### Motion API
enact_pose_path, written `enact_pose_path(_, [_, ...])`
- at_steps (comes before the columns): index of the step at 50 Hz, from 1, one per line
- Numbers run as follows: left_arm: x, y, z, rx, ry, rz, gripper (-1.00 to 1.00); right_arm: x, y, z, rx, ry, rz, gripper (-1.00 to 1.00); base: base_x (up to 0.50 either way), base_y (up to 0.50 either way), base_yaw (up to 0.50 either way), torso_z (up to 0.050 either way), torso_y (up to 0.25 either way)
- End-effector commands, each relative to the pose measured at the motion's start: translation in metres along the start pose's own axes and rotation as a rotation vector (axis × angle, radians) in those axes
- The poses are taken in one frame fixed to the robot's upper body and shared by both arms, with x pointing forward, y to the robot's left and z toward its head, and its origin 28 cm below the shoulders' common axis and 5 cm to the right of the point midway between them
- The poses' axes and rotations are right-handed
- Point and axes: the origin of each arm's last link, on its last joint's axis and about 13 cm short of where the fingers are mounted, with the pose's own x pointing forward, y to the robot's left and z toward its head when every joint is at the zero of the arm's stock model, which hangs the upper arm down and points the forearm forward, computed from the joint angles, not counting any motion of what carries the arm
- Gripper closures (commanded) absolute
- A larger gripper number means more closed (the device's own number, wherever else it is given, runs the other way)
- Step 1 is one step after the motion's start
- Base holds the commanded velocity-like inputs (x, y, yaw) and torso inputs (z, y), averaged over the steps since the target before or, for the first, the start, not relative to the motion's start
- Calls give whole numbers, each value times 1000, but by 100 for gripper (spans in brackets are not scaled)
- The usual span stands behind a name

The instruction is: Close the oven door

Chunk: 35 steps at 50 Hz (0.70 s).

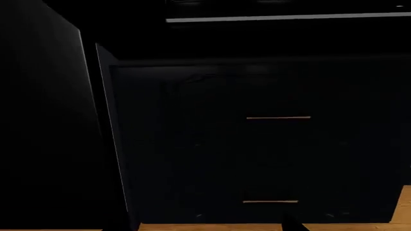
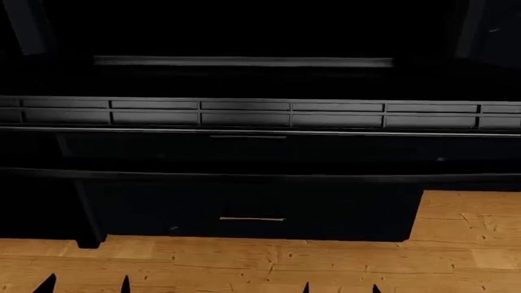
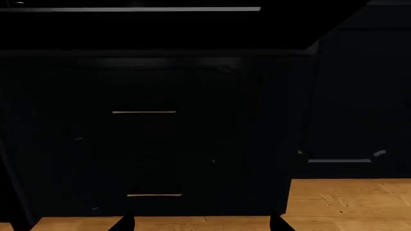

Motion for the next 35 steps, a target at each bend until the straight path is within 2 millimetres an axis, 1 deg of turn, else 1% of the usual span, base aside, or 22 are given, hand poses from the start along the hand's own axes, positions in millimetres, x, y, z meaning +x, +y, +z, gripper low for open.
enact_pose_path(1, [-1, 0, 1, -1, -6, 0, -100, 0, 0, 0, 0, 0, 0, -100, 430, 0, 0, 0, 0])
enact_pose_path(11, [-1, 1, 1, -13, -16, -2, -100, 0, 0, 0, 1, 0, 3, -100, 385, 0, 0, 0, 0])
enact_pose_path(26, [0, 0, 0, 11, -10, 6, -100, 0, 0, -1, -4, 1, 6, -100, 107, 0, 0, 0, 0])
enact_pose_path(35, [0, 0, 0, 7, -5, 6, -100, 1, 0, 0, 7, 2, 4, -100, 0, 0, 0, -48, 0])
